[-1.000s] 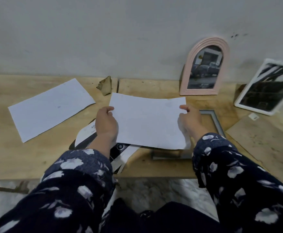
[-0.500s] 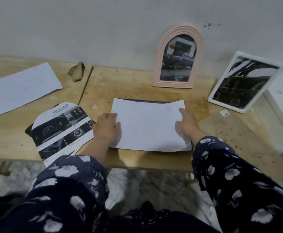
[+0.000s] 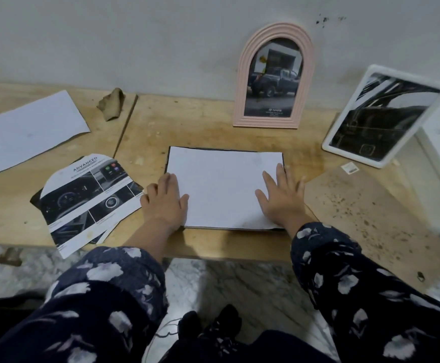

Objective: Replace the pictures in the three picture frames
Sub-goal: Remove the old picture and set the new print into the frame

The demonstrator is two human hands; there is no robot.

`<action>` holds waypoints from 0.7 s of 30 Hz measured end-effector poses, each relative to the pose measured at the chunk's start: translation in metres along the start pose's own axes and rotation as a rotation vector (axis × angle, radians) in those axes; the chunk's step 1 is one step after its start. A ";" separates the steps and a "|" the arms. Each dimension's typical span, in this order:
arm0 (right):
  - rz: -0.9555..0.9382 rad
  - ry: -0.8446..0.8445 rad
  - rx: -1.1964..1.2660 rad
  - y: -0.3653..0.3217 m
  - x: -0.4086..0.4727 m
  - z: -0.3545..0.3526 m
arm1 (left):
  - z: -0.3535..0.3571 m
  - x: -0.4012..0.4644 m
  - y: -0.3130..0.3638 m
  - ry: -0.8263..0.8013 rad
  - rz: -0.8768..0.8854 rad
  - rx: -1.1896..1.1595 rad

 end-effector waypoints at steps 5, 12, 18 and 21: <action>-0.012 0.094 -0.148 -0.005 -0.013 0.018 | 0.007 -0.006 -0.001 0.048 0.015 0.056; 0.009 0.103 -0.050 -0.005 -0.012 0.018 | 0.009 -0.007 -0.003 0.078 0.046 0.039; 0.273 0.169 0.309 0.025 -0.039 0.001 | -0.007 0.003 0.023 0.120 0.170 0.024; 0.467 0.147 0.419 0.068 -0.061 0.000 | -0.010 0.014 0.062 0.096 0.273 0.076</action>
Point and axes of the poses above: each hand's wrist, its own x-axis towards the middle knuckle, its own z-axis out of the palm, y = z × x, the point moved 2 cm from there along x, towards the middle knuckle, and after that the axes turned 15 degrees about z, right-handed, at the moved point
